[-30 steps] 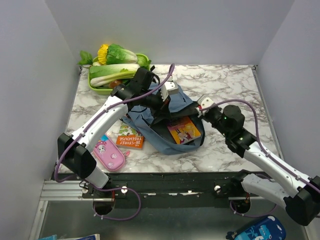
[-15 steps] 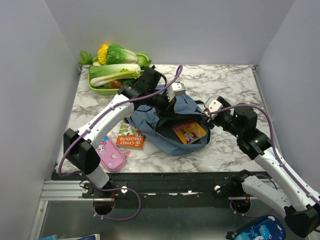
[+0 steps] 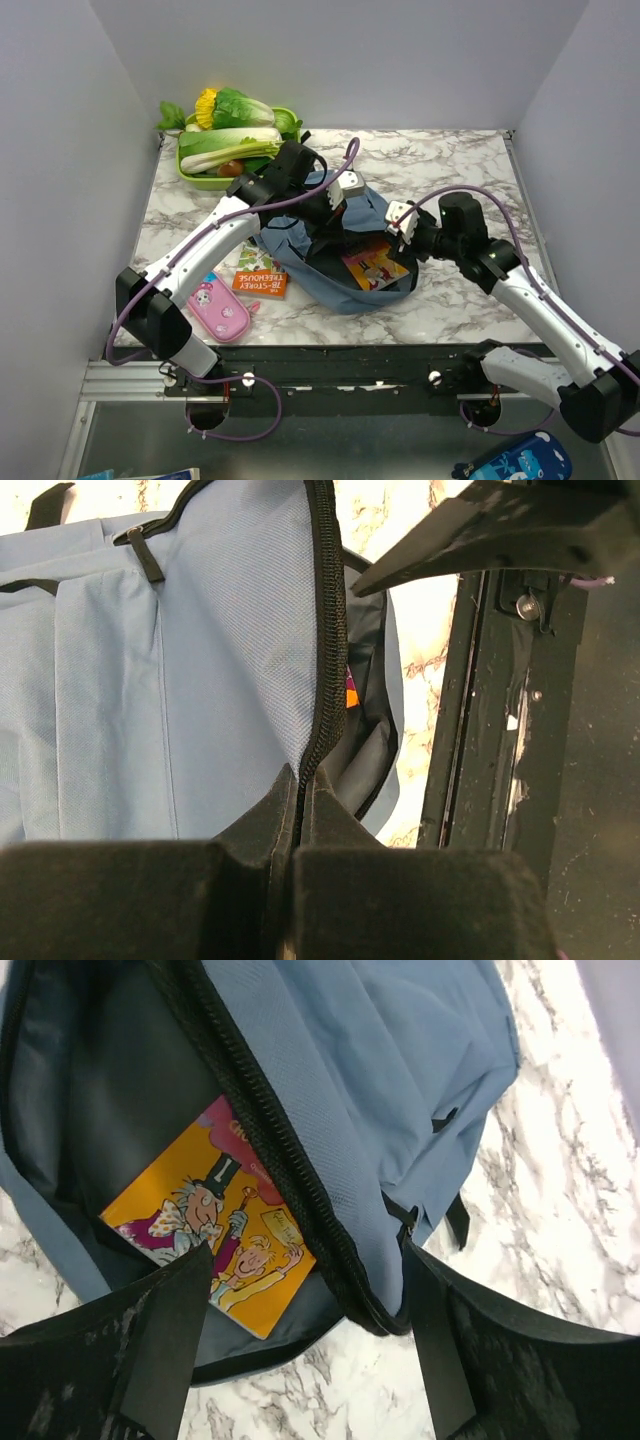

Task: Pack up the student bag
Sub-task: Adjust the student bag at the center of the board.

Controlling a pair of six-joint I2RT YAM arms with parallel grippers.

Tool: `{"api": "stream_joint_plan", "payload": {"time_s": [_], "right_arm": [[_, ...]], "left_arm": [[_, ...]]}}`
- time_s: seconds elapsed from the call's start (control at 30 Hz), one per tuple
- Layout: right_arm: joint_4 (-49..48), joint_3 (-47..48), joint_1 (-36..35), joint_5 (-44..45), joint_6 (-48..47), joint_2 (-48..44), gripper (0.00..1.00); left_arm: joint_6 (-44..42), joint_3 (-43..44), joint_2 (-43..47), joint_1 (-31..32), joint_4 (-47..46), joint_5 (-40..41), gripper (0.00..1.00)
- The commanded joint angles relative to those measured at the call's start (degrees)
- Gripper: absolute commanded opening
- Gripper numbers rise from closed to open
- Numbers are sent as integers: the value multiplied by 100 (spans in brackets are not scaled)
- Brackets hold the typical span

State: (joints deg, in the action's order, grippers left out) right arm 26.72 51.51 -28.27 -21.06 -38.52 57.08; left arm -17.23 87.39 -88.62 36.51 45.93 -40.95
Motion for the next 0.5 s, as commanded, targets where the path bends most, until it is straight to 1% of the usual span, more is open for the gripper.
{"api": "stream_joint_plan", "payload": {"time_s": [0.0, 0.07, 0.13, 0.17, 0.2, 0.23, 0.27, 0.3, 0.33, 0.37, 0.47], "right_arm": [[-402, 89, 23, 406, -304, 382, 81], [-902, 9, 15, 664, -357, 575, 75], [-1185, -70, 15, 822, -437, 699, 70], [-1308, -71, 6, 849, -454, 734, 62], [-1362, -71, 15, 893, -472, 813, 54], [-1441, -88, 15, 945, -498, 831, 41], [-1598, -114, 15, 1015, -498, 840, 17], [-1643, -123, 15, 1138, -533, 814, 10], [-1687, -141, 23, 1183, -560, 779, 4], [-1722, -167, 15, 1218, -569, 744, 1], [-1827, -315, 23, 1236, -577, 410, 1]], "left_arm": [[-69, -56, 328, 31, -49, -27, 0], [-70, -56, 345, 31, -32, -45, 0], [-87, -56, 337, 31, -14, -54, 0], [-87, -56, 337, 31, -14, -36, 0], [-96, -47, 328, 31, -14, -36, 0], [-96, -38, 328, 31, -14, -36, 0], [-96, -21, 293, 31, -5, -27, 0], [-113, 23, 258, 31, 3, -36, 0], [-113, 49, 223, 31, 21, -36, 0], [-140, 84, 170, 31, 82, -27, 0], [-140, 137, 126, 31, 109, -36, 0]]}}
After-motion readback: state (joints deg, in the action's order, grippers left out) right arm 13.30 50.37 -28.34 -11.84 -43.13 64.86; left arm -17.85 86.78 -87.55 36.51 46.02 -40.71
